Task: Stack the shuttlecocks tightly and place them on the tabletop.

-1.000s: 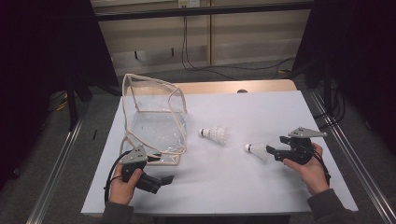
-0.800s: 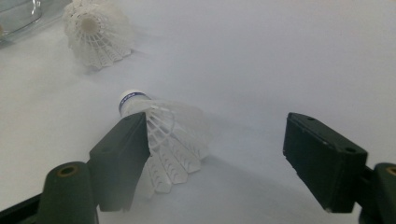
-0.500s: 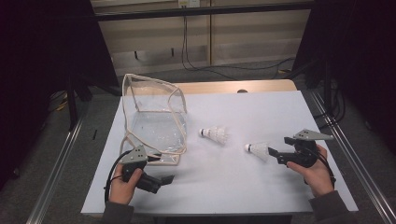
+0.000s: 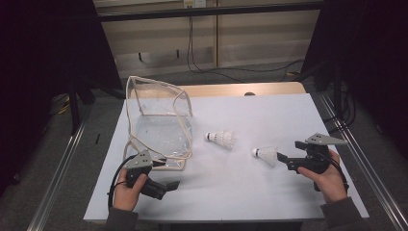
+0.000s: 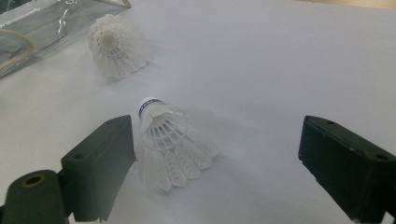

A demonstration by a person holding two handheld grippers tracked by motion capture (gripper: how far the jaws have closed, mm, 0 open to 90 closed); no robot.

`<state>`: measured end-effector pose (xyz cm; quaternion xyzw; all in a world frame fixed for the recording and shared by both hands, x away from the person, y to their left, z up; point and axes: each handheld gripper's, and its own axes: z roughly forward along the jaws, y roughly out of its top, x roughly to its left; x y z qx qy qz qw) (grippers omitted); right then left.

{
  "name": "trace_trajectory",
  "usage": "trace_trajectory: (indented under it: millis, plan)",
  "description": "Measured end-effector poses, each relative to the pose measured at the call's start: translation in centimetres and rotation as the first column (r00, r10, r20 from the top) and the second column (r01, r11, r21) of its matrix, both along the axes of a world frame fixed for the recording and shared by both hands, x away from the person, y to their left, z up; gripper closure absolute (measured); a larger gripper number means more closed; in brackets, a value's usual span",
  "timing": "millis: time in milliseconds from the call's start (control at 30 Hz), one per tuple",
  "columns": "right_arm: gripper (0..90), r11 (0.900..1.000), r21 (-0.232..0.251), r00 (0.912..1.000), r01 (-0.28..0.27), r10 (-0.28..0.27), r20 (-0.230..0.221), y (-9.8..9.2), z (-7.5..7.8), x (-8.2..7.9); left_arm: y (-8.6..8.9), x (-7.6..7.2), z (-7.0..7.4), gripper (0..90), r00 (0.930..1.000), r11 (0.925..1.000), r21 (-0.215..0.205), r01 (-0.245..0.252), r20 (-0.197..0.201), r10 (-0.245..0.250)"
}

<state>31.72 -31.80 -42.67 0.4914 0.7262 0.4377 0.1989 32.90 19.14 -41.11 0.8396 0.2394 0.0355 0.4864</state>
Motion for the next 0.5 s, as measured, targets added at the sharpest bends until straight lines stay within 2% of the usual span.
trace_trajectory:
  millis: [267, 500]
  plan:
    - [7.6, 1.0, 0.002, 0.9995, -0.03, 0.03, -0.01, 0.51, 0.12, -0.14, -0.02, -0.01, 0.0, 2.8, 1.0, 1.0, -0.001, -0.001, 0.0, 0.001]
    - [5.9, 0.999, 0.013, 0.9988, -0.048, 0.048, 0.006, 0.91, 0.3, -0.29, 0.02, -0.02, 0.02, 2.8, 1.0, 1.0, 0.005, 0.001, 0.003, -0.001]
